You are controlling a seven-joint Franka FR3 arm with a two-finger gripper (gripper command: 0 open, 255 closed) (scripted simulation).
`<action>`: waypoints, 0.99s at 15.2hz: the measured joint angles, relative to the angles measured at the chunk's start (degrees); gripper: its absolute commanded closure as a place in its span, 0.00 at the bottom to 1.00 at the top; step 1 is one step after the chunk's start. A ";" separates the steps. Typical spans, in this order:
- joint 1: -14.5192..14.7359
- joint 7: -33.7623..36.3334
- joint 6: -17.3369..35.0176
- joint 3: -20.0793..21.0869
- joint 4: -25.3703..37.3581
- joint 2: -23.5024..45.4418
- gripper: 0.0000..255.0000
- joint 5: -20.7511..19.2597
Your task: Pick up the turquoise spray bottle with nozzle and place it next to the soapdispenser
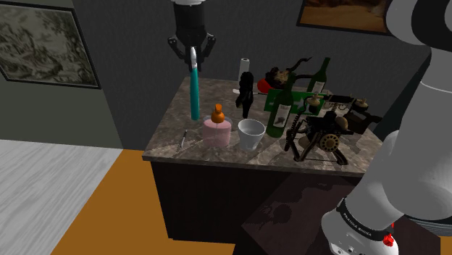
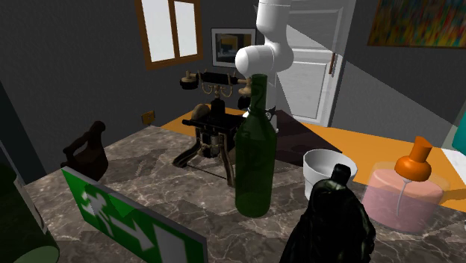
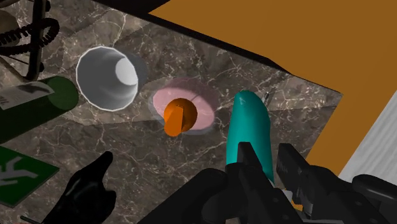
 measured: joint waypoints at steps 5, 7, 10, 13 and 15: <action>-0.18 0.43 4.17 -0.04 -4.97 -0.79 1.00 0.14; -0.26 0.59 5.74 -0.06 -6.92 -1.16 1.00 0.20; -0.33 0.88 8.39 -0.11 -9.42 -1.00 1.00 0.11; -0.43 1.01 10.34 -0.18 -11.25 -0.89 1.00 0.03; -0.45 1.23 11.90 -0.19 -12.92 -0.99 1.00 0.00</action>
